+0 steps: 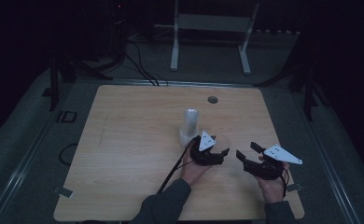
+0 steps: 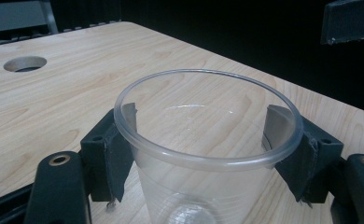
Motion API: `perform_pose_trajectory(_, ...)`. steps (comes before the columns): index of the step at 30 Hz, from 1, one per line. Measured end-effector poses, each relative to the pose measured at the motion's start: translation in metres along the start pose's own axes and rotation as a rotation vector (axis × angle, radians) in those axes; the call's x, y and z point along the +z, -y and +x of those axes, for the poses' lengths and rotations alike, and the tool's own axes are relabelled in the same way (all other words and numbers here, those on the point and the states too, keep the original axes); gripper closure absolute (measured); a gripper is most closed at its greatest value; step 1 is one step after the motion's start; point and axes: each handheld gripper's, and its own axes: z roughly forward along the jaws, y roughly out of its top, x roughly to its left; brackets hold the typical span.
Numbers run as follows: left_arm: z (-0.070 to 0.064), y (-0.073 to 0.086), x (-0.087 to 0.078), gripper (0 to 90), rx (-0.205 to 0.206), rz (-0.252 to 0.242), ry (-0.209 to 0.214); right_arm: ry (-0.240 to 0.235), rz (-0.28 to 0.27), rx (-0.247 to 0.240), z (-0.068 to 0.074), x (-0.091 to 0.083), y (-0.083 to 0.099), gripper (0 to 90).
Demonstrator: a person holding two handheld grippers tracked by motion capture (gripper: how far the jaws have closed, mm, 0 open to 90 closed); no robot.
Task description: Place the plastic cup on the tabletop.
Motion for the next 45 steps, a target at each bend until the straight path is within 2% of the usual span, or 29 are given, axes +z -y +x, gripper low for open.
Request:
perform_pose_trajectory(13, -0.001, 0.001, 0.000, 26.3, -0.001, 0.006, 0.013, 0.002, 0.001, 0.001, -0.001, 0.000, 0.000, 28.0)
perform_pose_trajectory(19, -0.002, 0.003, 0.000, 26.0, 0.000, 0.025, 0.020, 0.000, 0.001, 0.001, 0.000, 0.000, 0.000, 28.0)
perform_pose_trajectory(29, -0.002, 0.004, -0.002, 19.3, -0.003, 0.048, 0.006, 0.000, 0.001, 0.001, 0.000, 0.000, 0.000, 28.0)
perform_pose_trajectory(45, 0.000, 0.009, -0.011, 15.0, -0.010, 0.058, 0.019, -0.001, 0.005, 0.000, 0.000, 0.001, 0.001, 28.0)
